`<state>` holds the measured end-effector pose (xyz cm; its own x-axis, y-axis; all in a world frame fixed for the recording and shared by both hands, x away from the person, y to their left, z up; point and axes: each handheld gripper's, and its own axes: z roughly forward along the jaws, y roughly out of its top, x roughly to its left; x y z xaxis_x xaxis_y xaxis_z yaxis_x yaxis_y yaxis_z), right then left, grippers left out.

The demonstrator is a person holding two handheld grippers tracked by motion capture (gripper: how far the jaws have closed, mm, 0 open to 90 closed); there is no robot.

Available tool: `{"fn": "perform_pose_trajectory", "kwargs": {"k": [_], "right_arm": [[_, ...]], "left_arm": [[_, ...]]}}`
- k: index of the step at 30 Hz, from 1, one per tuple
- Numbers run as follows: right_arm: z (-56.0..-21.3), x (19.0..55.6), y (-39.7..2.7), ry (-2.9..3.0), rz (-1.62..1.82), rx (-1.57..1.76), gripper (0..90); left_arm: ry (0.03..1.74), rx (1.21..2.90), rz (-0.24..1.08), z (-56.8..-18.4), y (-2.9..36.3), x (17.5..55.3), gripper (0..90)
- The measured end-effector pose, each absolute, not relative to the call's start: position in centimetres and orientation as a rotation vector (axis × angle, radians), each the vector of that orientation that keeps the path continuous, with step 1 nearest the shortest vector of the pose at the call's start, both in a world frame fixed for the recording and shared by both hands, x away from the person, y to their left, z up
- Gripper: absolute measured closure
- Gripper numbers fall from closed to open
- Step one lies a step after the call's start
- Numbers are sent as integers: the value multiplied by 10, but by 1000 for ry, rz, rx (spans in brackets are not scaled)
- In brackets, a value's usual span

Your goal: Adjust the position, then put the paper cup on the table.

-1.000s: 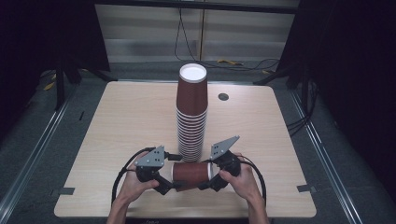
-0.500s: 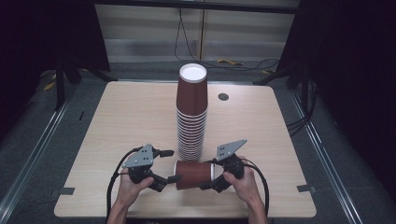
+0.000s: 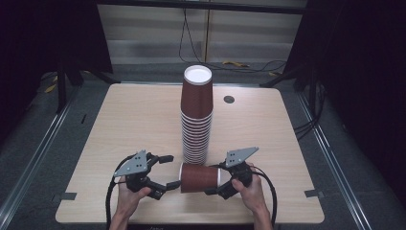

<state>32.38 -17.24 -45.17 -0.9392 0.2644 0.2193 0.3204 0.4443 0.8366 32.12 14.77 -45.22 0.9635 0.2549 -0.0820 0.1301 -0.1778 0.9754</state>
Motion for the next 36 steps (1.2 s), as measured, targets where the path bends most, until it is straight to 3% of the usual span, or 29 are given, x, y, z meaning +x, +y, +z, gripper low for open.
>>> {"fn": "perform_pose_trajectory", "kwargs": {"k": [28,36], "right_arm": [[-454,322,-176,-2519,-1705,-479,208],[-451,319,-176,-2499,-1743,-449,208]], "left_arm": [[256,1768,74,-455,137,317,151],[247,1796,62,-457,127,317,67]]}}
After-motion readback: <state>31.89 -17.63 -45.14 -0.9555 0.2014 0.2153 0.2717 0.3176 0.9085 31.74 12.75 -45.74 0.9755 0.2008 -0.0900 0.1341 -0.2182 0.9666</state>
